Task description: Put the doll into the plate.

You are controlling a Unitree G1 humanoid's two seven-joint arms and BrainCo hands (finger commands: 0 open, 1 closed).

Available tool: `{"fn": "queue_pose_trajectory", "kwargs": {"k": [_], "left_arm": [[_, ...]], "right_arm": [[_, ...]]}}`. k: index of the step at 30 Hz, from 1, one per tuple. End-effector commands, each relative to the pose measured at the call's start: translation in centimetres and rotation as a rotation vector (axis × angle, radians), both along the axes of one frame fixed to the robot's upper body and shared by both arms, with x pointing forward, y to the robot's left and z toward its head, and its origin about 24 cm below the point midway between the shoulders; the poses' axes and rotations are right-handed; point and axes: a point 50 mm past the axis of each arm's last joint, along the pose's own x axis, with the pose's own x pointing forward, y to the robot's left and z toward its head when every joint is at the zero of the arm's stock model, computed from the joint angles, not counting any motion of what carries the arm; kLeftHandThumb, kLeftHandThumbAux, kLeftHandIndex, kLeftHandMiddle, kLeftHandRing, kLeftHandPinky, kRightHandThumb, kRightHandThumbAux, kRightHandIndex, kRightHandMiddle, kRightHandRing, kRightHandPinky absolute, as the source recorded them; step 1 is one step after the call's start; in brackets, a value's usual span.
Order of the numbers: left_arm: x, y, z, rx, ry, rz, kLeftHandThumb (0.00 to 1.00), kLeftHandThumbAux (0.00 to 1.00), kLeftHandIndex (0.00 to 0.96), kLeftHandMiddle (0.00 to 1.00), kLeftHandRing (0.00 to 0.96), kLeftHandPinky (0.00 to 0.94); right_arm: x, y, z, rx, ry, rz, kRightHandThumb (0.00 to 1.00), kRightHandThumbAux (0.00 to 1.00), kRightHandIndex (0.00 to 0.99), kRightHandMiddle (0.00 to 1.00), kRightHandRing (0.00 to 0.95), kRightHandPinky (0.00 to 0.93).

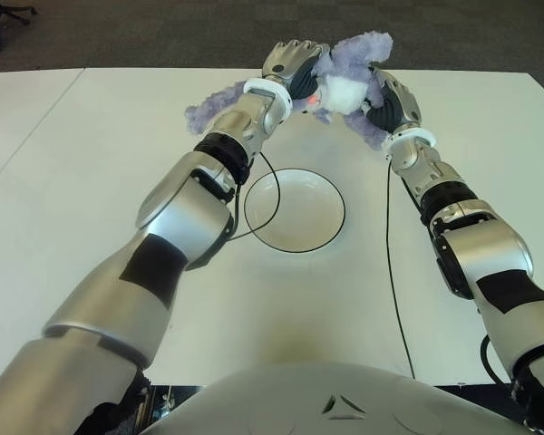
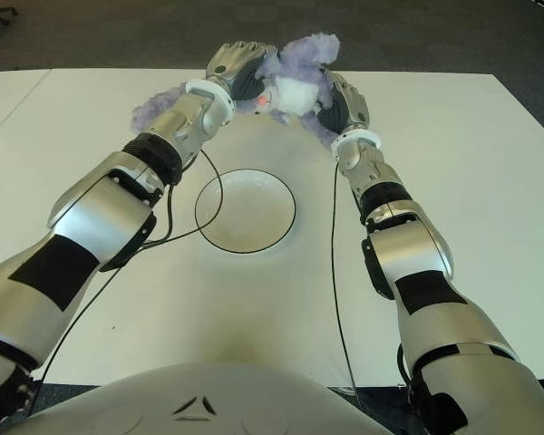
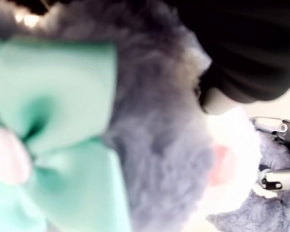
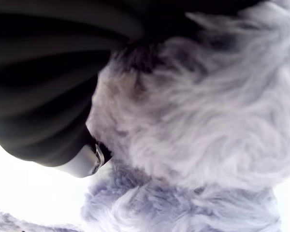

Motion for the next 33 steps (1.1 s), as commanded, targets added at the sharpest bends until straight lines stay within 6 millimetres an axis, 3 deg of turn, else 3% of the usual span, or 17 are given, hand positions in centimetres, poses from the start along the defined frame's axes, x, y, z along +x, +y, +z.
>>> {"fn": "queue_pose_trajectory", "kwargs": {"k": [1, 8, 15, 24, 33], "left_arm": [[0.2, 1.3, 1.4, 0.006, -0.065, -0.001, 0.854, 0.665, 0.403, 0.544, 0.815, 0.781], [-0.1, 1.6, 1.5, 0.055, -0.114, -0.055, 0.855, 0.665, 0.403, 0.539, 0.826, 0.804], [-0.1, 2.1, 2.3, 0.103, -0.165, -0.075, 0.856, 0.665, 0.403, 0.533, 0.831, 0.764], [0.0, 2.9, 4.6, 0.211, -0.234, -0.060, 0.858, 0.663, 0.407, 0.538, 0.833, 0.778], [-0.9, 4.5, 5.7, 0.262, -0.271, -0.089, 0.858, 0.662, 0.410, 0.538, 0.838, 0.796]], "right_arm": [[-0.3, -1.2, 0.5, -0.002, -0.041, -0.015, 0.733, 0.708, 0.440, 0.849, 0.848, 0.863], [-0.4, -1.2, 2.9, -0.022, -0.155, 0.051, 0.732, 0.707, 0.441, 0.845, 0.846, 0.862], [-0.4, -1.3, 5.2, -0.039, -0.220, 0.087, 0.730, 0.708, 0.441, 0.848, 0.855, 0.873], [-1.0, -1.2, 8.3, -0.038, -0.302, 0.124, 0.728, 0.708, 0.441, 0.851, 0.862, 0.878], [-3.5, 0.0, 9.8, -0.082, -0.360, 0.193, 0.728, 0.708, 0.441, 0.865, 0.874, 0.889]]}}
